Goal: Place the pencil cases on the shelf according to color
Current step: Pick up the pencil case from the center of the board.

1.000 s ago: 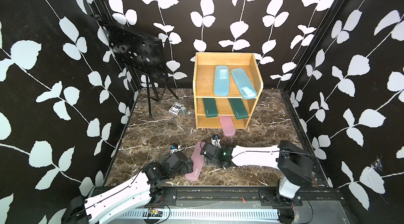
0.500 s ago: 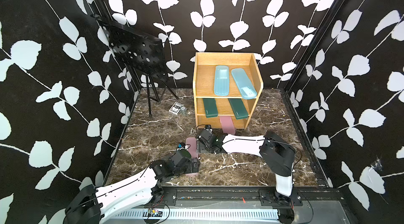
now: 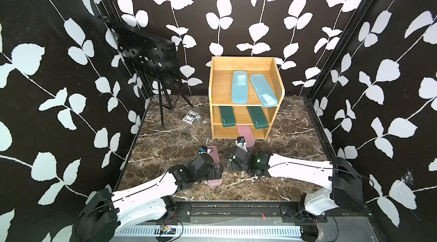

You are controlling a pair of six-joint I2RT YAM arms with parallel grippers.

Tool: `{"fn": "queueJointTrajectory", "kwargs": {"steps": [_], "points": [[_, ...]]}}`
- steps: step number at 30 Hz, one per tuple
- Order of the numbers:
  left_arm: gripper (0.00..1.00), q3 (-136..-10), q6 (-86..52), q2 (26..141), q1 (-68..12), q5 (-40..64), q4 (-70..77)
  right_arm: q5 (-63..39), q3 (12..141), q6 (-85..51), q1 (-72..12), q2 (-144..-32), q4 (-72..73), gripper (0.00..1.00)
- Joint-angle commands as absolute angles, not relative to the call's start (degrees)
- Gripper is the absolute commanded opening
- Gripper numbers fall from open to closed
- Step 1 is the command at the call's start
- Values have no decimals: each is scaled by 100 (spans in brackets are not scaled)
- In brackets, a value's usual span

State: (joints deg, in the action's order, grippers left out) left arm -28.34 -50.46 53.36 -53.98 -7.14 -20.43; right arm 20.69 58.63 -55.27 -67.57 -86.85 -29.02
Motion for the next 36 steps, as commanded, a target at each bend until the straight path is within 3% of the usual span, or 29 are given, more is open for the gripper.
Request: {"fn": "queueJointTrajectory", "kwargs": {"steps": [1,10,25,36], "points": [[99,-3130,-4644,4682,-5397,-1713,-3123,2416,5929,-5497,-7031,-8793,-3102,99],[99,-3348,-4252,4434,-4215,-1853,-4357,1934,6299,-5932,-7589,-9708,-2326,99],[99,-3334,-3875,4866,-2914,-1368,-3912,1781,7668,-6209,-7989,-10978,-2944,99],[99,-3138,-3810,4707,-2578,-1366,-3915,1775,7919,-6516,-7980,-11514,-3342,99]]}}
